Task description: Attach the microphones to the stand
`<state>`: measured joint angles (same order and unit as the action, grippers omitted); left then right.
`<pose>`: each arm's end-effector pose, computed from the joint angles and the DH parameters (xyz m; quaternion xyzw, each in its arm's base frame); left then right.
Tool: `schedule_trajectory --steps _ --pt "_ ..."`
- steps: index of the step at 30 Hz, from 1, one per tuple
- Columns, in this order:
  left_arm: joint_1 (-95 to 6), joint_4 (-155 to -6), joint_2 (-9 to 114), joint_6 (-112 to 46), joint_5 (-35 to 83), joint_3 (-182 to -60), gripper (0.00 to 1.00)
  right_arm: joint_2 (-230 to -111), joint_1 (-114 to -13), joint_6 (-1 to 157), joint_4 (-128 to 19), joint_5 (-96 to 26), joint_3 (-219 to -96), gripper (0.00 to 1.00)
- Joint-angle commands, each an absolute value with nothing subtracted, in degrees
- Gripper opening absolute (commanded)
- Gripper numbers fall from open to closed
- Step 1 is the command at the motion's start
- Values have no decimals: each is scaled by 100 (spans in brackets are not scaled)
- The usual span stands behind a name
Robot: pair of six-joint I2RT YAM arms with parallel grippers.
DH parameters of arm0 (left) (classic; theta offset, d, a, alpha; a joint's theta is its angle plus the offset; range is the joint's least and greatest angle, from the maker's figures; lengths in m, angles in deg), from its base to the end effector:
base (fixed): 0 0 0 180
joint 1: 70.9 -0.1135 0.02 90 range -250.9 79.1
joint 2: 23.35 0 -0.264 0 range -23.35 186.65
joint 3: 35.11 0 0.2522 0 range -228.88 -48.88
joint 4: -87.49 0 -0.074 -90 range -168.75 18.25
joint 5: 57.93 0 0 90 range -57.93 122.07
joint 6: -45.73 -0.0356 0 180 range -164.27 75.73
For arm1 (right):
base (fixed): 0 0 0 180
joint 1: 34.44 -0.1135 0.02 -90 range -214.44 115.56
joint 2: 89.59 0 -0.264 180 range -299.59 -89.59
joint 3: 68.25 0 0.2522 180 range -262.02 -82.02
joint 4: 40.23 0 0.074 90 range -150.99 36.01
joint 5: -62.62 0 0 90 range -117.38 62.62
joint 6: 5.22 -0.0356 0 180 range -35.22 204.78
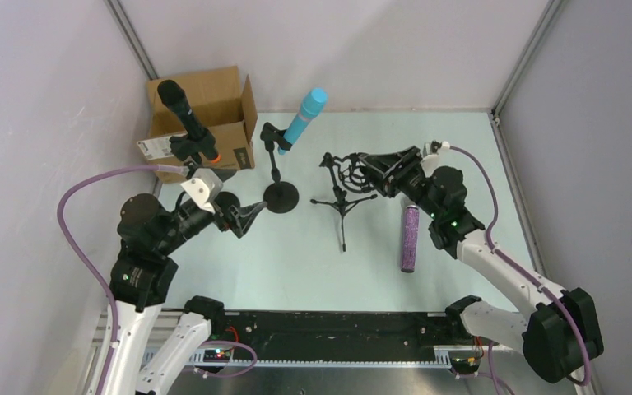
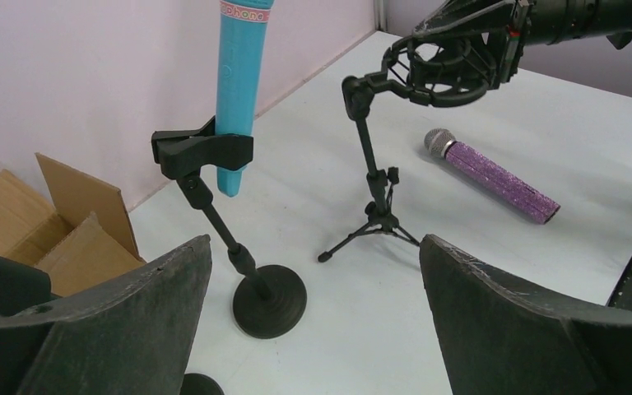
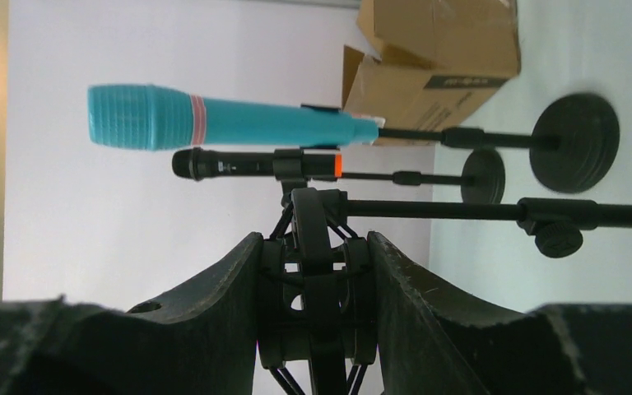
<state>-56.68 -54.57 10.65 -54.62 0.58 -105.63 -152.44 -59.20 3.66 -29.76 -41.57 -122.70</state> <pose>0.1003 -0.0446 0.4086 0.3317 0.6329 -0.2168 0.6651 0.2301 0.1158 0.3155 0.2470 0.6492 0.6217 0.3620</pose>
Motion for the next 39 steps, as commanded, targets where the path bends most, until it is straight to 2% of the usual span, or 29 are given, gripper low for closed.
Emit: schedule_trajectory --steps 1,12,22,26,33,37,39 --pt "-5707 -5554 1025 -5402 -26 -10510 100 -14882 -6279 -43 -2806 -4029 -12191 49" --pt "-5700 -5547 1116 -5422 -203 -10529 100 -14493 -7037 -409 -2634 -4022 -11918 50" --pt "-5699 -5549 1046 -5526 -290 -10541 100 -13836 -7094 -48 -3179 -4066 -11467 53" --pt "-5701 -5548 1041 -5496 -323 -10508 100 -13534 -6846 151 -3759 -4452 -11266 65" --pt "-5696 -5550 1049 -5446 -430 -10498 100 -12975 -6450 622 -4918 -4476 -11288 98" --pt "-5701 -5553 951 -5377 -360 -10471 100 -12960 -5869 1225 -5923 -4889 -11779 100" --pt "-5700 -5551 902 -5350 -319 -10436 100 -13039 -5678 1838 -6927 -4767 -12327 99"
